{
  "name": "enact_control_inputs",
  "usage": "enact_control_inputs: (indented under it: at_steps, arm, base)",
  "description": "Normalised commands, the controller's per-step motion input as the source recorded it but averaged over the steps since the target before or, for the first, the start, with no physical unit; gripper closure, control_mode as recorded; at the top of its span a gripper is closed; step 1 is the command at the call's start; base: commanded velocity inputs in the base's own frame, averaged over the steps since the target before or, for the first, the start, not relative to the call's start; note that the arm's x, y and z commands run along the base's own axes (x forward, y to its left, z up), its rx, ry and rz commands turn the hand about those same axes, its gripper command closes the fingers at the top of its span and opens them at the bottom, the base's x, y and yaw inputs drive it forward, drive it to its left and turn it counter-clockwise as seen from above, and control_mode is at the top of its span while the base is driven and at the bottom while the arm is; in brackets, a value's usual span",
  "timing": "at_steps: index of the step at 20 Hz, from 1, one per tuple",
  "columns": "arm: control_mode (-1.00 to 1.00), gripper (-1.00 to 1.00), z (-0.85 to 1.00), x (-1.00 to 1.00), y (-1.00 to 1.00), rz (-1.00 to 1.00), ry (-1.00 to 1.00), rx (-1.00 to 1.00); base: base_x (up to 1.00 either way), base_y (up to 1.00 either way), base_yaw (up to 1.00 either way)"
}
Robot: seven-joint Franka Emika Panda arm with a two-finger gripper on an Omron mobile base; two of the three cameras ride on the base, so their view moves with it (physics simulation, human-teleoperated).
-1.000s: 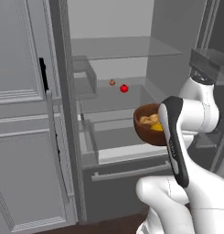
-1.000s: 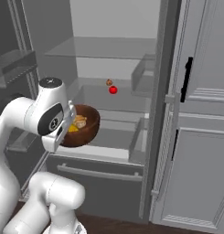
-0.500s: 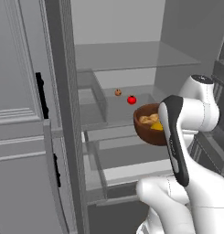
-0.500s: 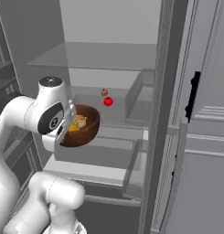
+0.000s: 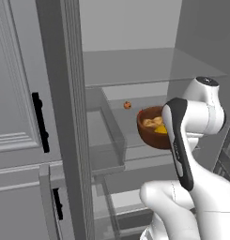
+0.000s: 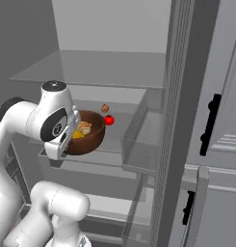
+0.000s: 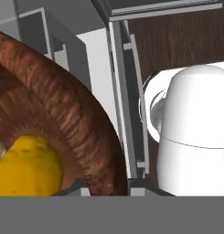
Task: Pick the chicken drumstick and lemon from their plates and place them in the bowl. Then put the bowl in the fridge.
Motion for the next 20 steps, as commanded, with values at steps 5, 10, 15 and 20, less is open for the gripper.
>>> enact_control_inputs:
  at_steps: [5,10,15,20]
  arm:
    - [1.00,1.00,0.00,0.00,0.00,0.00,0.00,0.00]
    - [1.00,1.00,0.00,0.00,0.00,0.00,0.00,0.00]
    - [1.00,1.00,0.00,0.00,0.00,0.00,0.00,0.00]
    - [-1.00,1.00,-0.11,0.02,0.00,0.00,-0.06,0.00]
  base:
    - [0.32,0.00,0.00]
    - [0.18,0.00,0.00]
    - [0.02,0.00,0.01]
    - [0.03,0.00,0.00]
